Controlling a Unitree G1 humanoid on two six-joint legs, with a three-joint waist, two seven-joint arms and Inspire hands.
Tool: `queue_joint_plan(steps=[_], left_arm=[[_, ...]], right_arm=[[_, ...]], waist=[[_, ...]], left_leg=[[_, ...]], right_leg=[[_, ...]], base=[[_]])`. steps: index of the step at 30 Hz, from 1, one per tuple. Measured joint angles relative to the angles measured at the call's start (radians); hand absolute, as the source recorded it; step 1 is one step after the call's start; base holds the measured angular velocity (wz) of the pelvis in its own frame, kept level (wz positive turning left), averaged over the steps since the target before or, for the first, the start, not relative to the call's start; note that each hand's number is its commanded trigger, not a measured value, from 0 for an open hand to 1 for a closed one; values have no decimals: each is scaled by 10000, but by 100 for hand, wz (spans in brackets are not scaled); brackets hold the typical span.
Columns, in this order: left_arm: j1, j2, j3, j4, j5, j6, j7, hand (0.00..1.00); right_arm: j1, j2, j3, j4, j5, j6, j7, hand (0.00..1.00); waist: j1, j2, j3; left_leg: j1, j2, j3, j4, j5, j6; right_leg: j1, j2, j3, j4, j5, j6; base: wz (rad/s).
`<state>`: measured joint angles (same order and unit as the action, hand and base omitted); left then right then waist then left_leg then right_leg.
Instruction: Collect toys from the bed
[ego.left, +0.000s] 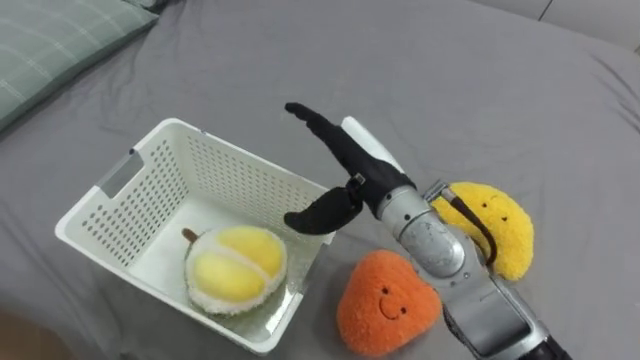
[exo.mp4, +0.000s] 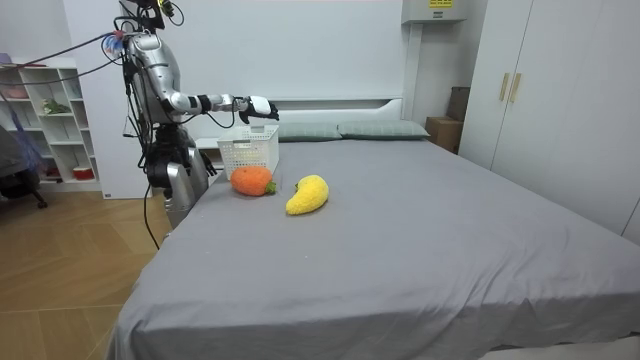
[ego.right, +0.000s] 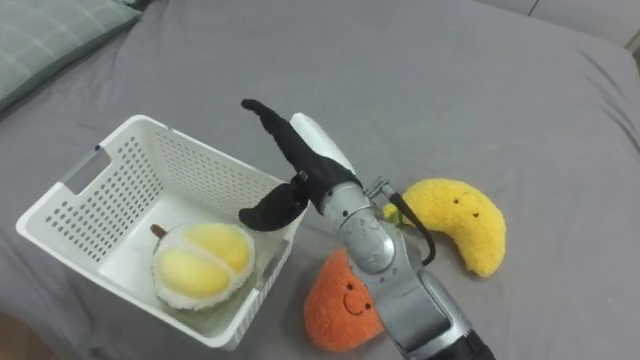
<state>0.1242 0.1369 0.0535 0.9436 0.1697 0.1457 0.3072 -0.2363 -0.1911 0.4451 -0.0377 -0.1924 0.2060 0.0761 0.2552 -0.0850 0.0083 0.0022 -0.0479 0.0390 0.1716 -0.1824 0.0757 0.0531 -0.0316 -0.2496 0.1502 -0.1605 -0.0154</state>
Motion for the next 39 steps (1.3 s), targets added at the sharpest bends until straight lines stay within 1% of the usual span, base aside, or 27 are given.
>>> queue_joint_plan(steps=[2, 4, 6, 8, 9, 10, 12, 13, 16, 20, 21, 23, 24, 26, 27, 29, 31, 33, 35, 36, 37, 38, 39], left_arm=[[-6, -1, 2, 1, 0, -14, 41, 0], [8, -7, 23, 59, -9, -122, 44, 0], [22, -9, 46, 108, -8, -175, 45, 0], [37, -28, 48, 190, -7, -219, 45, 0], [90, -38, 45, 207, -9, -218, 46, 0], [129, -40, 46, 214, -9, -218, 48, 0], [129, -61, 45, 217, -8, -218, 63, 0], [155, -79, 46, 215, -10, -219, 98, 0], [278, -118, 46, 185, -12, -219, 171, 0], [323, -183, 90, 185, -12, -223, 171, 0], [340, -221, 224, 187, -12, -237, 175, 0], [443, -232, 314, 190, -14, -237, 279, 0], [520, -232, 337, 195, -90, -237, 346, 0], [578, -231, 353, 196, -211, -242, 350, 0], [623, -260, 461, 196, -205, -280, 356, 0], [698, -264, 521, 198, -205, -362, 366, 0], [761, -280, 629, 210, -206, -376, 373, 0], [843, -269, 698, 214, -208, -380, 375, 0], [893, -260, 720, 234, -212, -382, 376, 0], [861, -233, 716, 258, -212, -382, 376, 0], [847, -194, 716, 290, -208, -382, 375, 0], [850, -176, 716, 307, -208, -383, 375, 0], [849, -135, 715, 360, -207, -384, 367, 0]], right_arm=[[12, -18, -46, 1, 280, -65, -46, 0], [235, -35, -265, 3, 398, -299, -90, 0], [507, -31, -592, 1, 396, -428, -107, 0], [788, -45, -973, 2, 428, -427, -221, 0], [919, -31, -1191, 3, 488, -427, -337, 0], [959, -33, -1344, 1, 538, -428, -471, 0], [989, -35, -1579, 2, 575, -428, -686, 0], [995, -38, -1684, 2, 568, -428, -824, 0], [1005, -47, -1983, 3, 511, -430, -1080, 0], [1269, -84, -2204, 0, 469, -434, -1527, 0], [1460, -83, -2335, 0, 467, -445, -1615, 0], [1644, -84, -2424, -1, 231, -445, -1760, 0], [1688, -84, -2493, 2, 105, -445, -1815, 0], [1759, -98, -2776, 2, -83, -446, -1861, 0], [1815, -196, -3000, 1, -80, -448, -1880, 0], [1865, -416, -3316, 2, -79, -453, -1896, 0], [1867, -469, -3898, 46, -81, -517, -1907, 0], [1867, -474, -4264, 203, -81, -594, -1957, 0], [1866, -483, -4555, 294, -81, -606, -2028, 0], [1863, -538, -4730, 484, -84, -717, -2113, 0], [1862, -681, -4798, 798, -88, -792, -2214, 0], [1862, -758, -4814, 940, -93, -792, -2264, 0], [1863, -878, -4854, 1145, -97, -784, -2308, 0]], waist=[[-74, 1, 0], [-234, 59, 21], [-354, 102, 32], [-426, 161, 21], [-520, 230, -2], [-607, 281, -21], [-667, 350, -30], [-686, 388, -47], [-864, 407, -58], [-966, 364, -86], [-1016, 339, -101], [-1202, 313, -114], [-1401, 299, -109], [-1553, 291, -110], [-1657, 267, -119], [-1707, 237, -127], [-1807, 203, -115], [-1945, 172, -109], [-2000, 150, -96], [-2065, 103, -66], [-2072, 57, -64], [-2072, 40, -61], [-2053, 10, -35]], left_leg=[[5, 2, 16, -4, 2, 0], [89, 5, 45, -17, 2, 1], [116, 6, 63, -13, 3, 3], [199, 3, 90, -22, 6, 9], [250, 4, 124, -39, 5, 10], [264, 4, 136, -38, 8, 15], [278, 10, 190, -34, 9, 15], [285, 22, 242, -35, 10, 12], [286, 45, 353, -45, 16, 1], [325, 49, 416, -88, 15, 2], [372, 46, 420, -113, 14, 3], [395, 44, 420, -137, 15, 4], [391, 41, 421, -138, 15, 4], [392, 40, 425, -141, 14, 5], [406, 40, 425, -157, 14, 5], [455, 55, 518, -197, 14, 5], [482, 75, 630, -205, 14, 5], [511, 91, 673, -208, 12, 5], [519, 98, 702, -209, 10, 6], [520, 100, 718, -208, 10, 6], [525, 104, 732, -208, 9, 6], [531, 108, 749, -209, 9, 5], [526, 121, 796, -215, 7, 5]], right_leg=[[-2, 2, 27, 0, 0, 0], [66, 0, 44, -2, 0, 0], [94, -2, 67, -3, 7, 12], [155, -6, 103, 3, 14, 23], [184, -6, 147, 7, 16, 26], [192, -5, 165, 15, 17, 27], [184, 4, 241, 17, 17, 28], [167, 12, 285, 27, 17, 28], [138, 32, 371, 29, 18, 26], [123, 46, 470, 27, 21, 29], [155, 47, 489, 28, 22, 32], [169, 47, 515, 29, 22, 33], [166, 41, 509, 29, 23, 34], [158, 39, 512, 29, 24, 36], [157, 39, 513, 29, 24, 37], [158, 43, 562, 29, 24, 37], [159, 54, 623, 32, 27, 39], [172, 55, 618, 55, 27, 39], [156, 61, 678, 78, 27, 39], [141, 63, 697, 88, 27, 39], [131, 68, 714, 96, 27, 38], [126, 71, 729, 106, 27, 38], [79, 78, 776, 174, 27, 38]], base=[[-2], [0], [0], [-4], [-8], [-9], [-10], [-11], [-8], [-6], [0], [0], [0], [0], [-4], [-11], [-11], [-2], [-5], [-5], [-5], [-7], [-14]])
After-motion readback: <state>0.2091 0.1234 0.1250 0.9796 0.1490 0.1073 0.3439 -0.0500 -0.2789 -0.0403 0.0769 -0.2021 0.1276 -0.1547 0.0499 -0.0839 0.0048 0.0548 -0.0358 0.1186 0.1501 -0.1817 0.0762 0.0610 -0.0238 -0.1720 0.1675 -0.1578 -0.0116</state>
